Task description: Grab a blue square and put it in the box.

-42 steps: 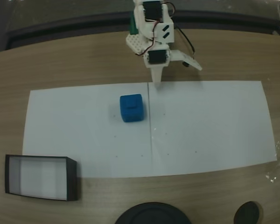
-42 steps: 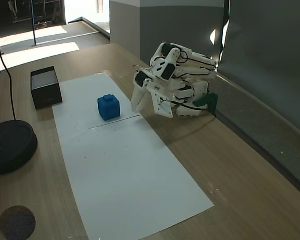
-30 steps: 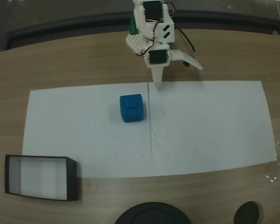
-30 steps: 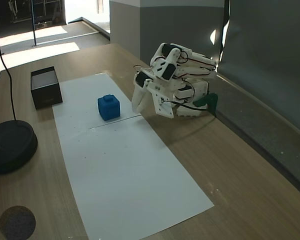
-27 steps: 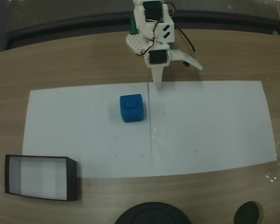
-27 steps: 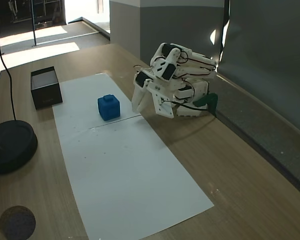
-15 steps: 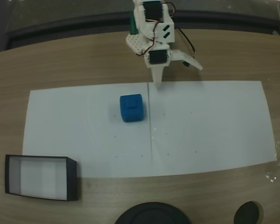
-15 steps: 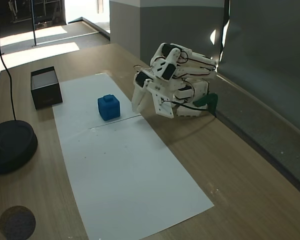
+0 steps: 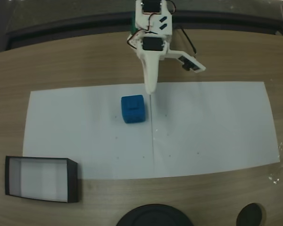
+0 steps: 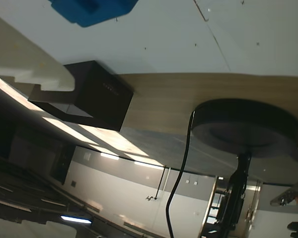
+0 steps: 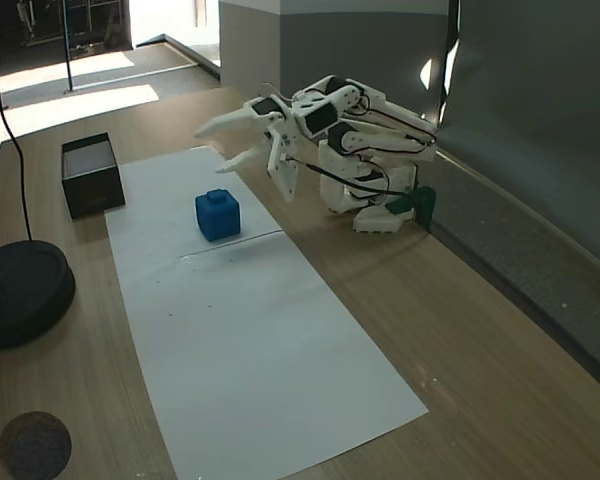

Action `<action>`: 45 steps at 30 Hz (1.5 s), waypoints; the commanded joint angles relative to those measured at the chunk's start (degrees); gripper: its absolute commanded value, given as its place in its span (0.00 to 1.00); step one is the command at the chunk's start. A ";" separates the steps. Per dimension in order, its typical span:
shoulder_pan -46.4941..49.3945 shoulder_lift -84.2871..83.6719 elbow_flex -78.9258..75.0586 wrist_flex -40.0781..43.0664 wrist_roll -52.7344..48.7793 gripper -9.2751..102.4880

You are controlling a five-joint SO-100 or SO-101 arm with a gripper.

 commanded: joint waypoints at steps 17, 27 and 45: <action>5.36 -57.66 -36.21 25.14 -3.87 0.44; 5.89 -83.94 -46.93 27.95 -6.68 0.45; 8.61 -94.92 -47.37 18.54 -9.76 0.19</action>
